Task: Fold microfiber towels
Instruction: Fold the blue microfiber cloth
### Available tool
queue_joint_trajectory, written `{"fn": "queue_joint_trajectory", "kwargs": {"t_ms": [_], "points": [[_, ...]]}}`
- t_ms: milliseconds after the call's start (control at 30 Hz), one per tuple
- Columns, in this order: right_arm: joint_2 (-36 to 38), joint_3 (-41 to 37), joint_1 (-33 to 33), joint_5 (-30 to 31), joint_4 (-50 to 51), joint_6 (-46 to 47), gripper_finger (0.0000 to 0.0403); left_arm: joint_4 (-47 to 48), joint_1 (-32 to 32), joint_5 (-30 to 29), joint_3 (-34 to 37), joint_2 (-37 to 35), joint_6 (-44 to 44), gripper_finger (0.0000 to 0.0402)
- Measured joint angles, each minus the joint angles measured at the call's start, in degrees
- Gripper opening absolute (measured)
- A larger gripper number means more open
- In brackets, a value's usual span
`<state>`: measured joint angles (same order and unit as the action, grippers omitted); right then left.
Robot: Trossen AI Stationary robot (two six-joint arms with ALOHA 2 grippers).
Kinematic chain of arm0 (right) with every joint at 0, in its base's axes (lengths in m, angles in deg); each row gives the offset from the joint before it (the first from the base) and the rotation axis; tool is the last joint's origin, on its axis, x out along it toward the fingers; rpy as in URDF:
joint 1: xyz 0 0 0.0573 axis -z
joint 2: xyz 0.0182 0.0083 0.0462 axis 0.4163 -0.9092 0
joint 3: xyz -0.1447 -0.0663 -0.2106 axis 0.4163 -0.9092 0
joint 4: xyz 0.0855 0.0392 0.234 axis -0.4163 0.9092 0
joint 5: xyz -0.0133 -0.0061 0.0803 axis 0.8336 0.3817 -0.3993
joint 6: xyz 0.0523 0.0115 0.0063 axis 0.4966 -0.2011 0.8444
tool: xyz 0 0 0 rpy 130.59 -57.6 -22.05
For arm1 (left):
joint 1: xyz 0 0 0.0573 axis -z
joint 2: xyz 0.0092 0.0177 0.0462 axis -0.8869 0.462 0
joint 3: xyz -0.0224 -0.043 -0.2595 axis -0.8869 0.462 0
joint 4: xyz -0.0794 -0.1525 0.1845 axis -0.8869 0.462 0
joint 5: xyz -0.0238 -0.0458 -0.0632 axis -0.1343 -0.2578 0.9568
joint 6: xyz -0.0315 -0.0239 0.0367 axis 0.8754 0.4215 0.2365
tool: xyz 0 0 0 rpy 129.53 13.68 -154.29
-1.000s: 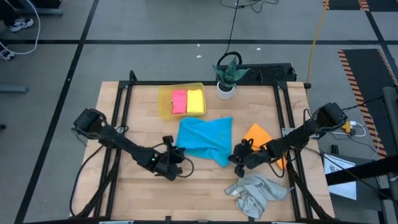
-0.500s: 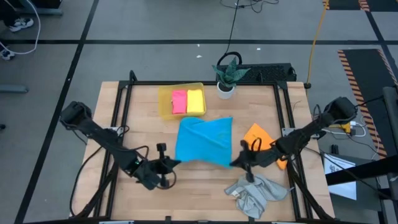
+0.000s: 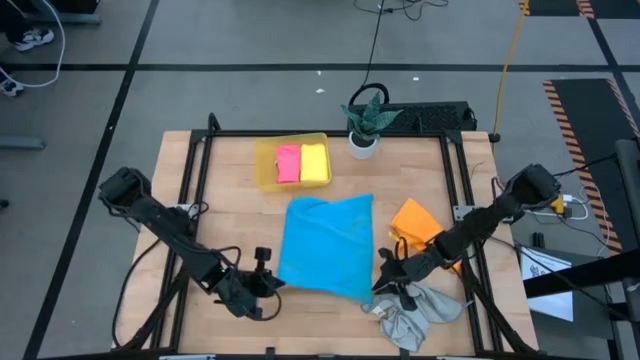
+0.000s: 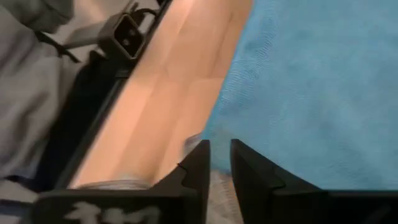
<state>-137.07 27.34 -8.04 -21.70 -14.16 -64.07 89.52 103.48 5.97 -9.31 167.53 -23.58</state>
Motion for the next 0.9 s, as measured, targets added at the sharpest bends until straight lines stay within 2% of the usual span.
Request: {"fn": "queue_joint_trajectory", "kwargs": {"t_ms": [233,367,533,633,767,900], "points": [[-1.8,0.2,-0.7,0.5,-1.5,1.4,0.0130,-0.1,-0.8,0.7,0.0,0.0,-0.2,0.0013],[-5.4,4.4,-2.1,1.8,0.5,-1.6,0.0152,-0.1,-2.4,-0.1,0.0,0.0,0.2,0.0003],[-12.5,13.6,-2.7,1.9,10.2,-5.3,0.0153,0.9,-5.7,-5.1,0.0,0.0,6.0,0.0013],[-15.9,17.2,-2.7,2.7,15.3,-5.1,0.0152,3.8,-7.6,-6.6,0.0,0.0,9.9,0.0005],[-17.4,20.4,-2.7,8.2,23.1,-0.1,0.0149,7.5,-9.7,-7.5,0.0,0.0,12.1,0.0009],[-16.6,20.6,-3.3,14.6,26.0,1.5,0.0134,7.7,-10.2,-7.9,0.0,0.0,12.2,0.0010]]}}
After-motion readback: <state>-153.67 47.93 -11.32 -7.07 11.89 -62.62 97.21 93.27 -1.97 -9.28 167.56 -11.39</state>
